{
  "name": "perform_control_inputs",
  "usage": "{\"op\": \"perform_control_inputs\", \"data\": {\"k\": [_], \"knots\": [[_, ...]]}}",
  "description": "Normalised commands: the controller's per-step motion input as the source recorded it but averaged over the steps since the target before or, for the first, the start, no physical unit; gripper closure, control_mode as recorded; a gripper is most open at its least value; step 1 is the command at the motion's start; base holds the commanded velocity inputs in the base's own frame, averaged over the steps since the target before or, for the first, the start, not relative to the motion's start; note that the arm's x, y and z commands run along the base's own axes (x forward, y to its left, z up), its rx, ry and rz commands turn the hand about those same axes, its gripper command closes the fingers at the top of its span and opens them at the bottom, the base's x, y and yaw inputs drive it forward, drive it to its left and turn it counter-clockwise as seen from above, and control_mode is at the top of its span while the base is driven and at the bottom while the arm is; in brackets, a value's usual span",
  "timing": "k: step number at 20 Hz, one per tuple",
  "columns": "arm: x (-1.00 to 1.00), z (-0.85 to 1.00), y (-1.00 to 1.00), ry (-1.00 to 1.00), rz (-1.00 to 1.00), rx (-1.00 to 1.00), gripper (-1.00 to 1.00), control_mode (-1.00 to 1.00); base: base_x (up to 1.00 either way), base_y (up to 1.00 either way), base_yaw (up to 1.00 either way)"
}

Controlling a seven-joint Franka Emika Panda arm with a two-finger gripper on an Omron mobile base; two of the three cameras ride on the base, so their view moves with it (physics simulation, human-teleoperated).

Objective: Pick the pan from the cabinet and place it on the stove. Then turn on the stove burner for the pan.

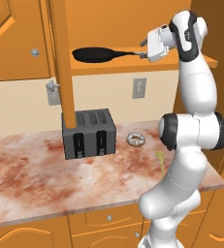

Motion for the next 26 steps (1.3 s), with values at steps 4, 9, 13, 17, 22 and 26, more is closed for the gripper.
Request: {"op": "perform_control_inputs", "data": {"k": [4,9,13,17,22,26], "knots": [[0.13,-0.11,0.00,0.00,0.00,-0.03,-1.00,-1.00,0.00,0.00,0.00],[0.15,-0.09,0.00,0.00,0.00,-0.03,-1.00,-1.00,0.00,0.00,0.00],[0.18,-0.10,0.00,0.00,0.00,-0.03,-1.00,-1.00,0.00,0.00,0.00],[0.18,-0.11,0.00,0.00,0.00,-0.03,-1.00,-1.00,0.00,0.00,0.00],[0.18,-0.14,0.00,0.00,0.00,-0.05,-1.00,-1.00,0.00,0.00,0.00],[0.15,-0.18,0.00,0.00,0.00,-0.05,-1.00,-1.00,0.00,0.00,0.00]]}}
